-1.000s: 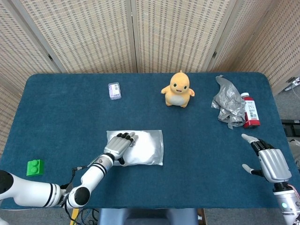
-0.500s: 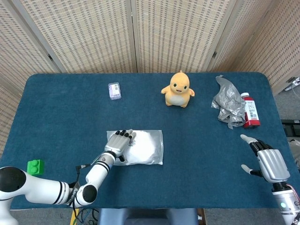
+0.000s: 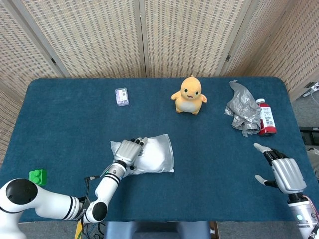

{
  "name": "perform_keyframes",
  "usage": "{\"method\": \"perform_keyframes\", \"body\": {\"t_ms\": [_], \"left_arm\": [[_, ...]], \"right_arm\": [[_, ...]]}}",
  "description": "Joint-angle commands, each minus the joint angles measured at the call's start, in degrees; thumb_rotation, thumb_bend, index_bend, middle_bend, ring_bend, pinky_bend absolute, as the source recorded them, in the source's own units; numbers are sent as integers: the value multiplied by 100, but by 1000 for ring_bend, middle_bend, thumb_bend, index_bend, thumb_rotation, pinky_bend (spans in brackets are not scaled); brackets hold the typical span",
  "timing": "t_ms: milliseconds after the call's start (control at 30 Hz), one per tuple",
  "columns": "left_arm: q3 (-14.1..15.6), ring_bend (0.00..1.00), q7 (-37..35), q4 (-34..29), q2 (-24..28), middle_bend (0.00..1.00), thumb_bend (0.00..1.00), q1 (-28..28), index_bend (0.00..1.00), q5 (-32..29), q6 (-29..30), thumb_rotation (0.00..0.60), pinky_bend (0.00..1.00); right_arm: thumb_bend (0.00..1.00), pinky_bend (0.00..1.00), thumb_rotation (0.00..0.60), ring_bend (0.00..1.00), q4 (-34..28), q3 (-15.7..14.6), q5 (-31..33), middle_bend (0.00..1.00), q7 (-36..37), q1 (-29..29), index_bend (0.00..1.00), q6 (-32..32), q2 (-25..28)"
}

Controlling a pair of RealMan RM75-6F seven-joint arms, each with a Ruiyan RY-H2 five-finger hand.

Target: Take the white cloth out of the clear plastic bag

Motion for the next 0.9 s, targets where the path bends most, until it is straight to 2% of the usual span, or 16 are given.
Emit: {"method": "perform_keyframes", "body": {"t_ms": [33,200,333,667,900], "left_arm": [[48,414,-97,136,-136,395,0,151,251,386,150,600,551],[110,537,-318,310,-271,560,3,372,404,1080,306,600,638],[136,593,-658,452,-367,629,40,603,471,1716,457,600,689],[127,610,-1532,408,-252,653,60,1202,494,3375,997,600,705],[52,610,-1509,39,-23,653,60,1400,491,4131,1235,600,706]], "right_arm": [[19,428,600,240,1,0,4,267,2,10,165,-15,-8],[19,428,600,241,7,3,1,275,9,34,164,-38,-33],[19,428,600,241,8,17,-9,279,23,49,164,-30,-52],[21,428,600,241,-35,179,-140,281,291,161,178,136,-125],[36,428,600,239,-193,430,-272,265,443,484,371,84,-249]]}}
